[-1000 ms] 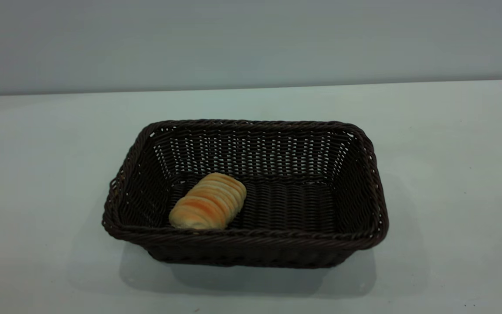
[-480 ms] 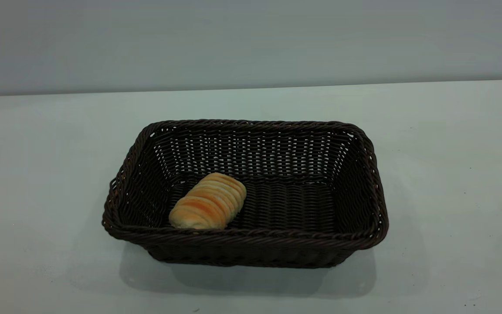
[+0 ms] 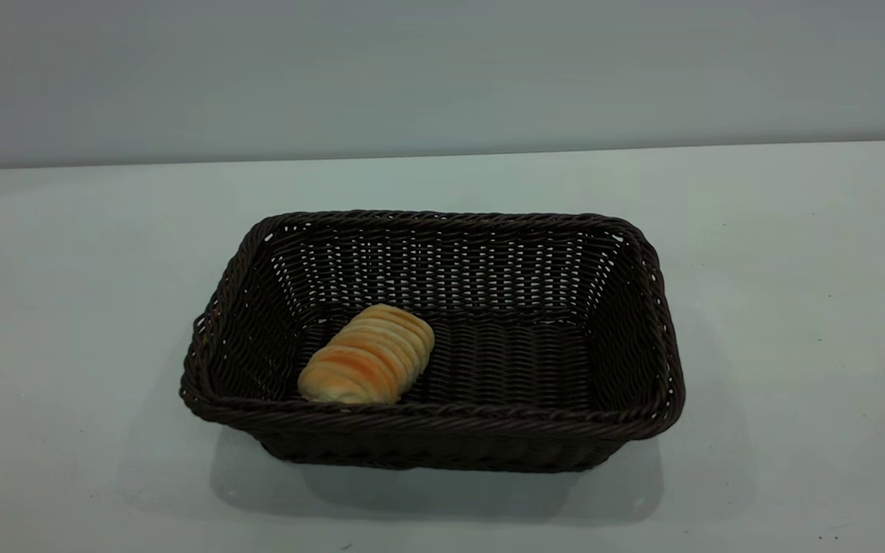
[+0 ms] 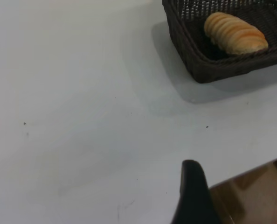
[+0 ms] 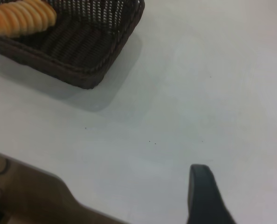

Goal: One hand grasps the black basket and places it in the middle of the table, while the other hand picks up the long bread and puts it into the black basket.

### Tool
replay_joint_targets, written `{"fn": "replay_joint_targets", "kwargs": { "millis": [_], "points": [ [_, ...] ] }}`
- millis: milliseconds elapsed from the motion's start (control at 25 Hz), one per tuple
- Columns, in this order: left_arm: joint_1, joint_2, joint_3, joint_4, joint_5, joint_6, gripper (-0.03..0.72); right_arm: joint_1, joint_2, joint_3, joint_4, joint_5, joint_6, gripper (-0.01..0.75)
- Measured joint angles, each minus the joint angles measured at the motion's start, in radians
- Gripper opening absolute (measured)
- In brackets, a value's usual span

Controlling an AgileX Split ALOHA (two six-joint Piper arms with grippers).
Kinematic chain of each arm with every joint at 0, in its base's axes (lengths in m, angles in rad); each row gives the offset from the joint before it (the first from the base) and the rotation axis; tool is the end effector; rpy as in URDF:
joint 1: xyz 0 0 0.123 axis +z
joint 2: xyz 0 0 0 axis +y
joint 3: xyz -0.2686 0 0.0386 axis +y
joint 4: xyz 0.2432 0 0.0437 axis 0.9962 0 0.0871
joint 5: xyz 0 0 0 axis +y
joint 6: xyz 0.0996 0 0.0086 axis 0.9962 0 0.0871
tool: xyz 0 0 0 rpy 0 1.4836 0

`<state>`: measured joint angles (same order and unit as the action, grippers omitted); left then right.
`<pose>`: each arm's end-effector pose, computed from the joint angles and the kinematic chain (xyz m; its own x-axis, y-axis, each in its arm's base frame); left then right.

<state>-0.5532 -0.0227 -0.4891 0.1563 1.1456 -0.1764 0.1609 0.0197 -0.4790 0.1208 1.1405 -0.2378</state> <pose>0.0125 0.0089 0.2616 -0.4825 0.1685 -0.8595 0.3653 0.9306 -0.0226 0.0114 0.0129 0.2584 -0.4942 -0.2676 -0.8271 -0.3470 0.9331 -0.0945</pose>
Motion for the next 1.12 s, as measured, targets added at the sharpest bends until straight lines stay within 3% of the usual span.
{"fn": "replay_joint_targets", "kwargs": {
  "millis": [520,720,800,920,1120],
  "points": [
    [0.0,0.0,0.0,0.0,-0.001,0.0,0.536,-0.001,-0.005,0.0,0.0,0.0,0.0,0.429],
    [0.006,0.0,0.0,-0.001,-0.001,0.0,0.536,-0.058,-0.036,0.0,0.003,0.001,0.0,0.429],
    [0.049,0.0,0.0,0.0,-0.001,0.0,0.536,-0.102,-0.036,0.0,0.004,0.001,0.0,0.429],
    [0.183,0.0,0.0,0.0,-0.001,0.0,0.536,-0.152,-0.036,0.0,0.004,0.001,0.0,0.429],
    [0.373,0.0,0.0,-0.001,-0.001,0.0,0.536,-0.173,-0.037,0.0,0.004,0.001,0.0,0.429]
  ]
}}
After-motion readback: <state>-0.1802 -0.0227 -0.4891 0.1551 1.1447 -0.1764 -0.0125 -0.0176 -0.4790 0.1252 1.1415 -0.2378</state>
